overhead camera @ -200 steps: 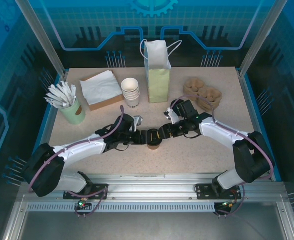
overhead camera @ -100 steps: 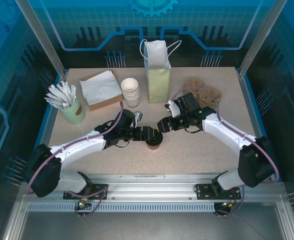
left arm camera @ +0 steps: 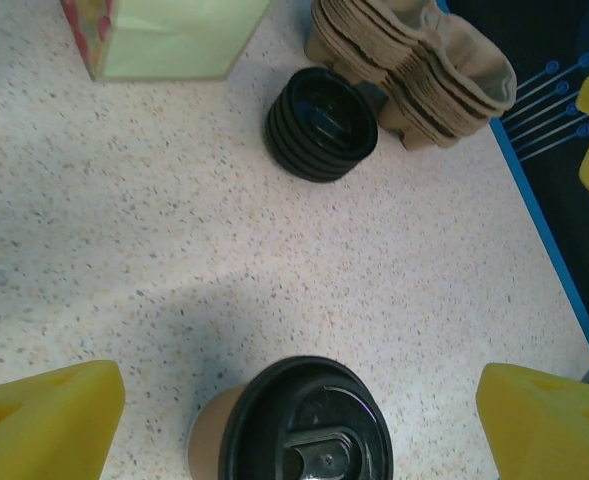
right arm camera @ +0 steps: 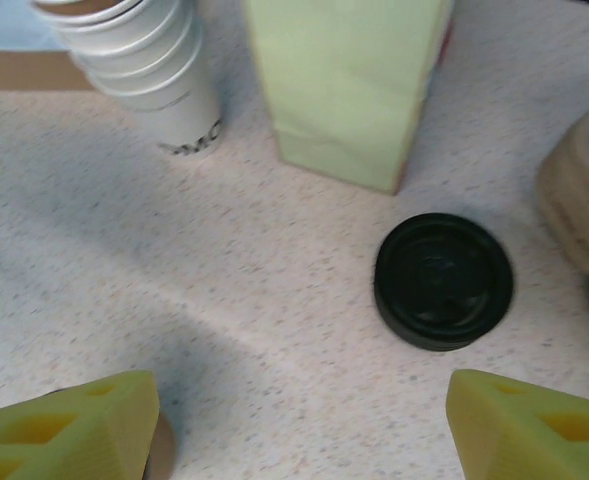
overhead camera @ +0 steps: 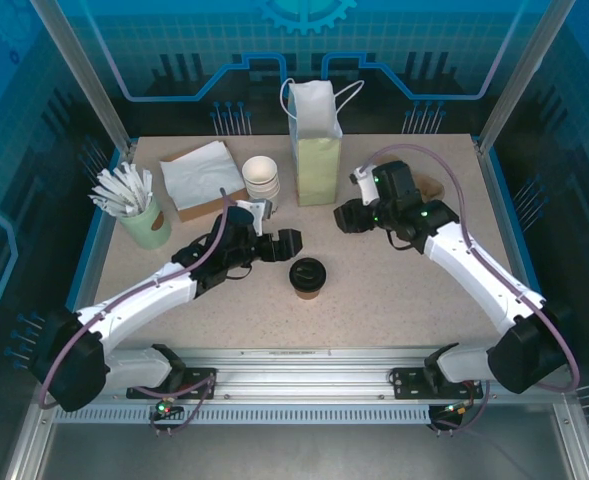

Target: Pack the takeout coffee

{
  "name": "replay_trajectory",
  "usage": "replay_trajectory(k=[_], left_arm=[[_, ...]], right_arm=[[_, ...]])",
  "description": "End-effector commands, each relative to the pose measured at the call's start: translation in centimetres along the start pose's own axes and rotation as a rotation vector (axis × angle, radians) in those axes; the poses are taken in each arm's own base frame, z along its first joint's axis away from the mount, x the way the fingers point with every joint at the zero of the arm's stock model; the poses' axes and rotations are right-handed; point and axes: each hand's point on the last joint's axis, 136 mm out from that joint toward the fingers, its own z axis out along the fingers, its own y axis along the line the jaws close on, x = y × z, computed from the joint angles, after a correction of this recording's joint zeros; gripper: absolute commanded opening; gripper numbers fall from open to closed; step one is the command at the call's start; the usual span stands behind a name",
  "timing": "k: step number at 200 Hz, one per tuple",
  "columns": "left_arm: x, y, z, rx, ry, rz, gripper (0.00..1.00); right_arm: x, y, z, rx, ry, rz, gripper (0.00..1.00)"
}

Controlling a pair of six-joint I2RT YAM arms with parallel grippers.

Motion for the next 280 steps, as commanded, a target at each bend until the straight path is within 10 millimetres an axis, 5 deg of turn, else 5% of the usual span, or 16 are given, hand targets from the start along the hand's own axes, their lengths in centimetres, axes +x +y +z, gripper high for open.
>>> replay_trajectory(k=[1,47,95,114,133,178,220,280], left_arm=[[-0.8,-0.8,-1.3,0.035,-0.011,0.034,0.93],[-1.8,-0.5,-1.5,0.026,-0.009,0.064,0.93],[-5.1,-0.6,-1.8,0.073,-0.056,0.050,0.92],[-6.6,-0.3,-2.0,0.051,-0.081,0.054,0.91],[-7.9,0.1,-2.4,0.005,-0.109,0.074,0.92],[-9.4,1.0,-3.4,-0.101,-0.132,0.138,0.91],[-9.5,0.9,-3.7,-0.105,-0.124,0.142,0.91],[-9.0,0.7,-4.2,-0.094,-0.111,0.134,0.90]], right_arm=[[-1.9,-3.9,-0.4,0.090,-0.046,0.042,0.78],[-2.5,-11.1,0.5,0.241,0.029,0.113,0.78],[-3.1,-12.7,2.6,0.267,0.064,0.102,0.78],[-3.8,-11.5,3.5,0.184,0.048,0.127,0.78],[-5.7,-7.6,3.9,-0.026,-0.026,0.146,0.78],[-9.8,-2.9,2.2,-0.173,-0.144,0.113,0.77],[-12.6,-2.8,1.9,-0.146,-0.211,0.146,0.76],[-18.0,-4.2,4.9,-0.070,-0.248,0.240,0.68]])
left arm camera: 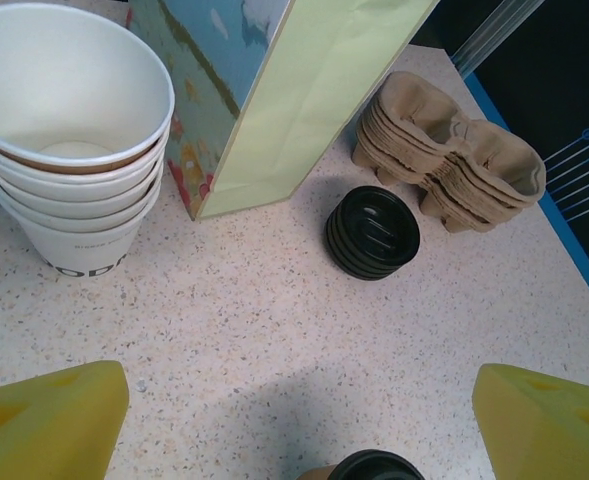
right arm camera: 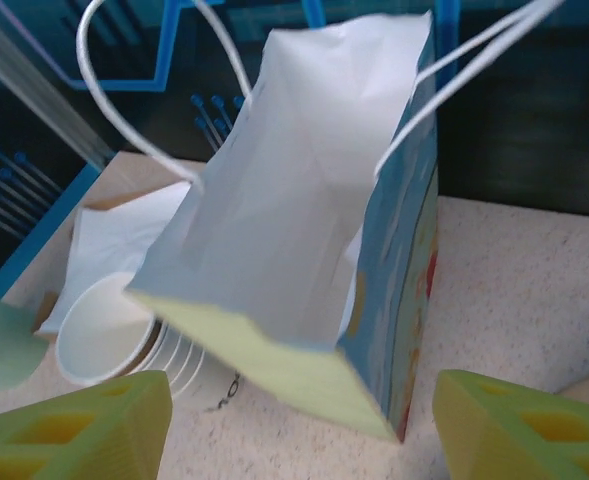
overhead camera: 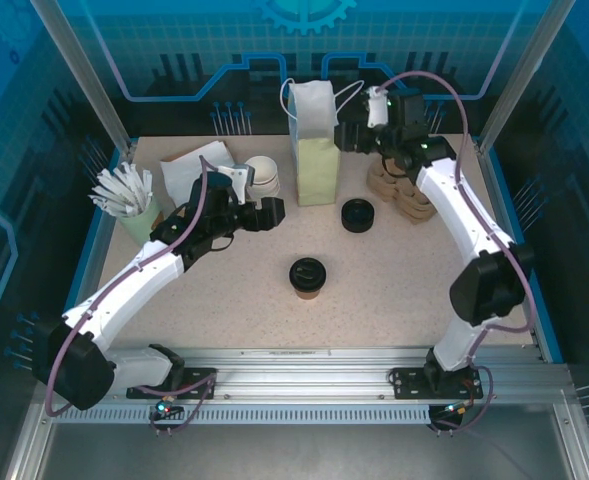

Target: Pack the takeout coffee

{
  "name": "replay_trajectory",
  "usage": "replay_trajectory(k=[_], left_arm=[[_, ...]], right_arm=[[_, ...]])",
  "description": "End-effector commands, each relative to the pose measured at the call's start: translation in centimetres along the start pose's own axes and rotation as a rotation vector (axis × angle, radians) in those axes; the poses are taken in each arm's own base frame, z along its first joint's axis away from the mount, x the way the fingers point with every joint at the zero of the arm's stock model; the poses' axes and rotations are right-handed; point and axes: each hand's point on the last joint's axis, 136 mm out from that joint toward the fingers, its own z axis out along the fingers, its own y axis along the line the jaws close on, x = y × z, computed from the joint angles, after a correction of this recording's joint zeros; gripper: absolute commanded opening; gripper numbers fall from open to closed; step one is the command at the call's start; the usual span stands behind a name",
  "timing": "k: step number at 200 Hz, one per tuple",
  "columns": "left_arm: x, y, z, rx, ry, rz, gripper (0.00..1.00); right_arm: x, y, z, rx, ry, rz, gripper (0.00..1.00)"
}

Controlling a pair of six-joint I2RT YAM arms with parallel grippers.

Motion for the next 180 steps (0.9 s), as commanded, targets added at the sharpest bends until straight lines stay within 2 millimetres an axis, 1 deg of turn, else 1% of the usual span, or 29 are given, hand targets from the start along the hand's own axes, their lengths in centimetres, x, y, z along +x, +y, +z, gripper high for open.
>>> replay_trajectory(k=[1,14,29,40,48,57,58,63,66,81,93,106,124,151,165,180], left_arm=[[-1.1,-0.3,-1.0,-0.001,-0.026,0.018,0.90],[-1.1,-0.3,-1.2,0.000,-0.030,0.018,0.90],[-0.9,-0.3,-1.2,0.005,-0.030,0.015,0.90],[-0.8,-0.3,-1.2,0.008,-0.026,0.012,0.90],[-0.6,-0.3,-1.2,0.011,-0.022,0.010,0.90],[-0.5,-0.3,-1.3,0.015,-0.019,0.007,0.90],[-0.5,-0.4,-1.4,0.016,-0.020,0.008,0.90],[-0.4,-0.3,-1.4,0.016,-0.019,0.008,0.90],[-0.4,-0.4,-1.5,0.018,-0.020,0.008,0.90],[-0.1,-0.2,-1.8,0.015,-0.025,0.011,0.90],[-0.1,-0.1,-1.8,0.014,-0.030,0.014,0.91],[-0.1,-0.2,-1.8,0.019,-0.035,0.014,0.90],[0.1,-0.3,-1.3,0.033,-0.032,0.009,0.90],[0.5,-0.5,-0.5,0.050,-0.005,0.000,0.90],[0.7,-0.5,-0.3,0.057,0.001,-0.002,0.90],[0.8,-0.5,-0.2,0.058,-0.001,0.001,0.90]], right_arm=[[-1.0,0.0,1.8,0.041,-0.002,0.036,0.67],[-1.5,-0.2,2.6,0.072,0.006,0.022,0.64],[-1.6,-0.4,3.4,0.103,0.025,0.000,0.61],[-1.5,-0.6,3.5,0.136,0.040,-0.019,0.59],[-1.3,-0.8,3.2,0.160,0.048,-0.043,0.59],[-0.7,-1.4,2.4,0.193,0.063,-0.070,0.59],[-0.9,-1.4,2.2,0.194,0.058,-0.075,0.59],[-0.3,-1.9,1.8,0.214,0.072,-0.091,0.59],[-0.3,-2.0,1.3,0.220,0.068,-0.102,0.59],[0.7,-3.0,-1.0,0.227,0.069,-0.143,0.60],[1.6,-4.1,-2.7,0.209,0.077,-0.146,0.60],[2.9,-6.1,-4.0,0.189,0.108,-0.121,0.61],[4.7,-9.7,-4.7,0.203,0.177,-0.091,0.61],[7.2,-15.2,-3.9,0.326,0.289,-0.142,0.62],[8.3,-17.2,-3.4,0.364,0.356,-0.171,0.62],[9.5,-18.8,-2.8,0.384,0.425,-0.200,0.62]])
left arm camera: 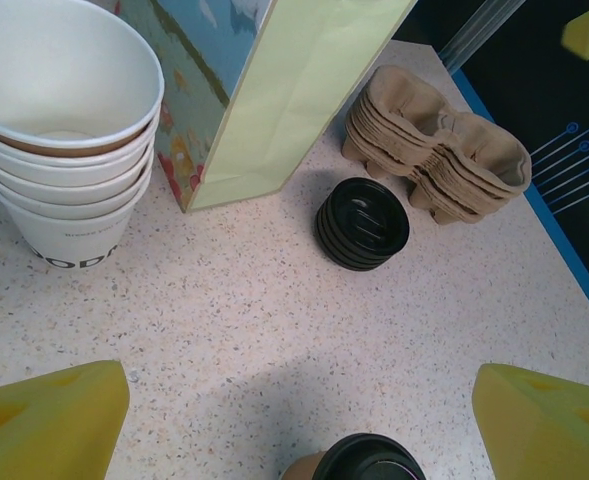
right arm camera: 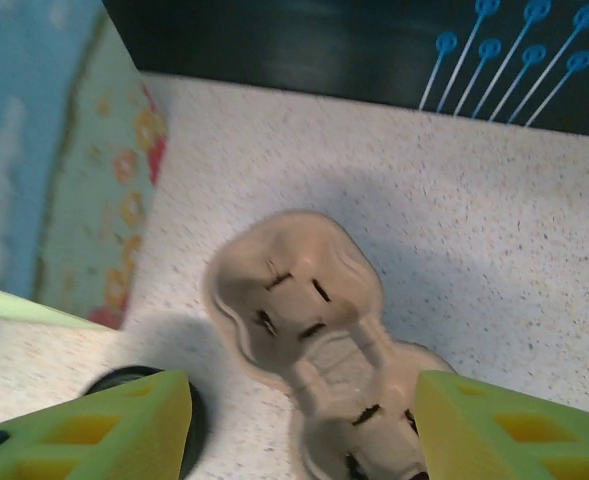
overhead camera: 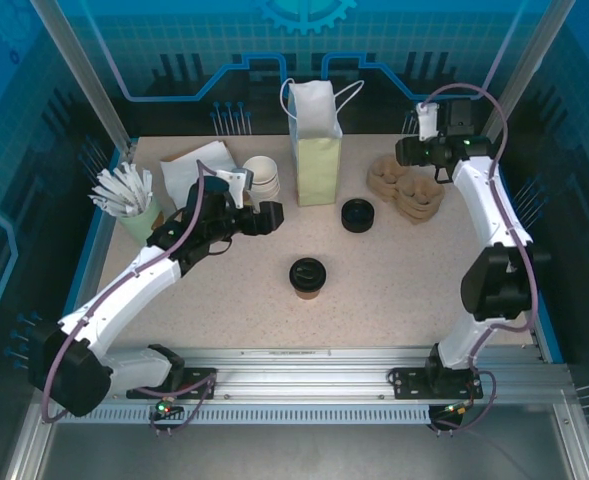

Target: Pack the takeout coffee

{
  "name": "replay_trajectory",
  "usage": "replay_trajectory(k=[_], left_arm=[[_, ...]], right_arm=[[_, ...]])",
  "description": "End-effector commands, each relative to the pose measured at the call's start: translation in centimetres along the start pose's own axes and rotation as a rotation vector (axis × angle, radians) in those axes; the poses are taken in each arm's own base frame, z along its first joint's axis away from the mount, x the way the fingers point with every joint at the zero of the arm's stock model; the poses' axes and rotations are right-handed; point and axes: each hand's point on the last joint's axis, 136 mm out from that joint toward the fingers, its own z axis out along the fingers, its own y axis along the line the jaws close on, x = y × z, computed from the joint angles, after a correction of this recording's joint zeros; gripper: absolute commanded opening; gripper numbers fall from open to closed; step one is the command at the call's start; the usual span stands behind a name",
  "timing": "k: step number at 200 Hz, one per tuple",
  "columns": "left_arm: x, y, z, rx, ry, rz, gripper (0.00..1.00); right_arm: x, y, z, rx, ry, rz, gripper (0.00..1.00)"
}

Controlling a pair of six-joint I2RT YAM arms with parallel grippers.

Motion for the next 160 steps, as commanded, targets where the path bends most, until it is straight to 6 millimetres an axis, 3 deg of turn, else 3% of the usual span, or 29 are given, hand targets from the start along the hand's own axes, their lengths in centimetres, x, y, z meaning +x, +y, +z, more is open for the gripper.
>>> replay_trajectory(k=[1,83,160], left_arm=[[0.2,-0.2,0.4,0.030,0.000,0.000,0.90],[0.7,0.0,0.8,0.035,0.008,0.003,0.90],[0.9,0.1,1.3,0.035,0.015,-0.005,0.90]], right_arm=[[3.1,-1.3,2.9,0.026,0.159,-0.116,0.62],[6.6,-2.7,7.6,-0.061,0.308,-0.238,0.56],[7.1,-2.4,9.6,-0.126,0.349,-0.266,0.52]])
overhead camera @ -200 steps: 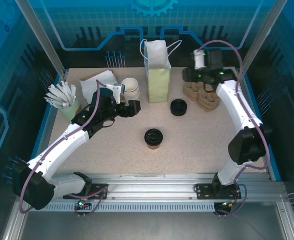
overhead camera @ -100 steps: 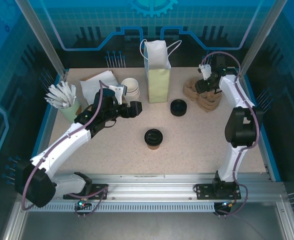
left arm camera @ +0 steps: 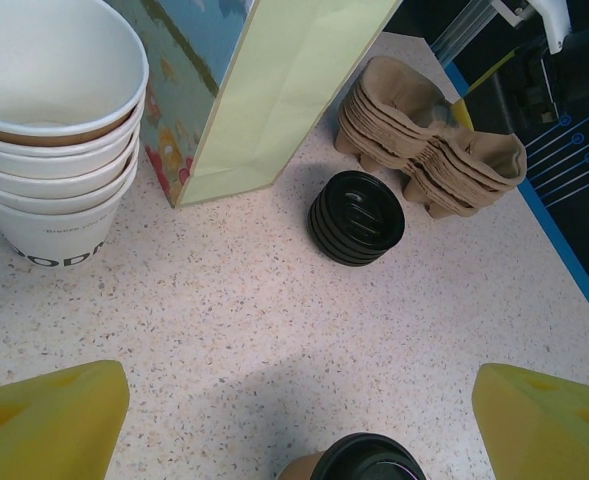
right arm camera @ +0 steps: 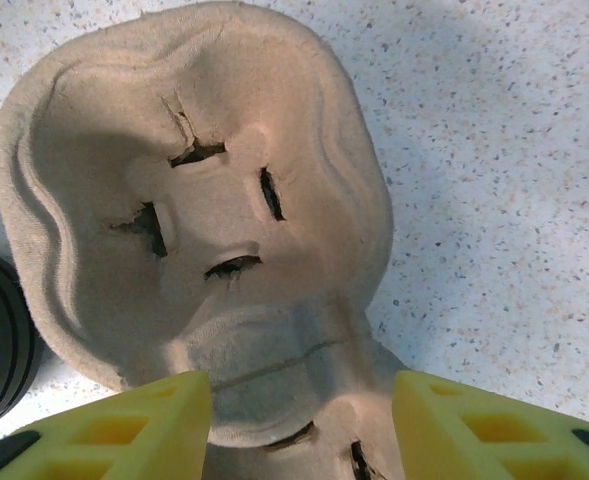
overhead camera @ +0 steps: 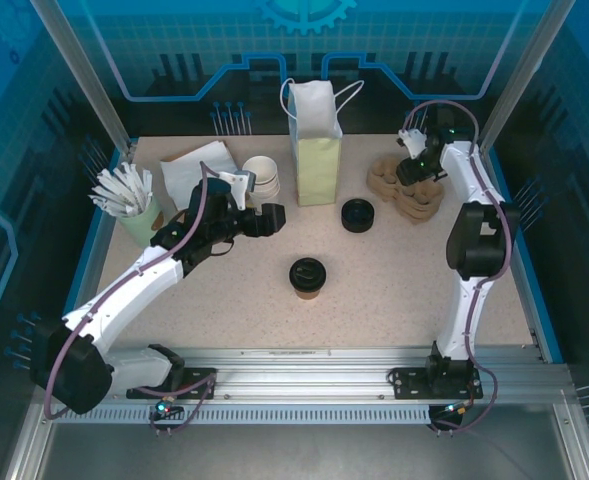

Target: Pack the takeout coffee

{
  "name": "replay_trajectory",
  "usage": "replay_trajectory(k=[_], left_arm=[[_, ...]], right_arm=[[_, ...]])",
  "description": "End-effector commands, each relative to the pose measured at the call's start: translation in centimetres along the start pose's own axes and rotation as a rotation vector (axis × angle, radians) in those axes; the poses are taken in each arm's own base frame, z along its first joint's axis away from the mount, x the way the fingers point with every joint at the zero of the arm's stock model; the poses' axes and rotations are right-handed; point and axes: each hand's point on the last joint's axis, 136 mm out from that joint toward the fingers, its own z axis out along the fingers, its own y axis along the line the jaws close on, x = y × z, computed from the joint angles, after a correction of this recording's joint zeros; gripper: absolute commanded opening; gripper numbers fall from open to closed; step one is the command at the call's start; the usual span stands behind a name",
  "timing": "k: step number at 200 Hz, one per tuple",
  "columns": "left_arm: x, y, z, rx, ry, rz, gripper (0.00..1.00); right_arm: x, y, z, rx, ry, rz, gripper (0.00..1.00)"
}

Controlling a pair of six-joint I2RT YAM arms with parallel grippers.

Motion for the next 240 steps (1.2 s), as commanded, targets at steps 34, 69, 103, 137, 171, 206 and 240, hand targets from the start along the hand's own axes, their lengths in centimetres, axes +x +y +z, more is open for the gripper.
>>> replay_trajectory(k=[34,69,103,137,171,206,240], left_arm=[[0.4,0.2,0.7,0.013,0.011,-0.009,0.90],[0.5,0.3,0.8,0.012,0.014,-0.012,0.90],[0.4,0.2,0.8,0.012,0.013,-0.013,0.90],[0.4,0.2,0.9,0.012,0.015,-0.015,0.90],[0.6,0.3,1.0,0.013,0.019,-0.019,0.90],[0.6,0.3,0.8,0.010,0.016,-0.018,0.90],[0.7,0.3,0.8,0.010,0.019,-0.018,0.90]], right_arm=[[0.4,0.6,0.8,-0.075,0.032,-0.023,0.51],[0.6,0.8,1.5,-0.086,0.054,-0.033,0.50],[0.9,1.4,1.8,-0.114,0.061,-0.037,0.50],[0.9,1.7,1.6,-0.136,0.063,-0.040,0.51],[0.6,1.9,1.3,-0.159,0.049,-0.041,0.50],[1.5,1.6,2.5,-0.146,0.095,-0.055,0.49],[1.9,1.3,3.1,-0.141,0.113,-0.055,0.48]])
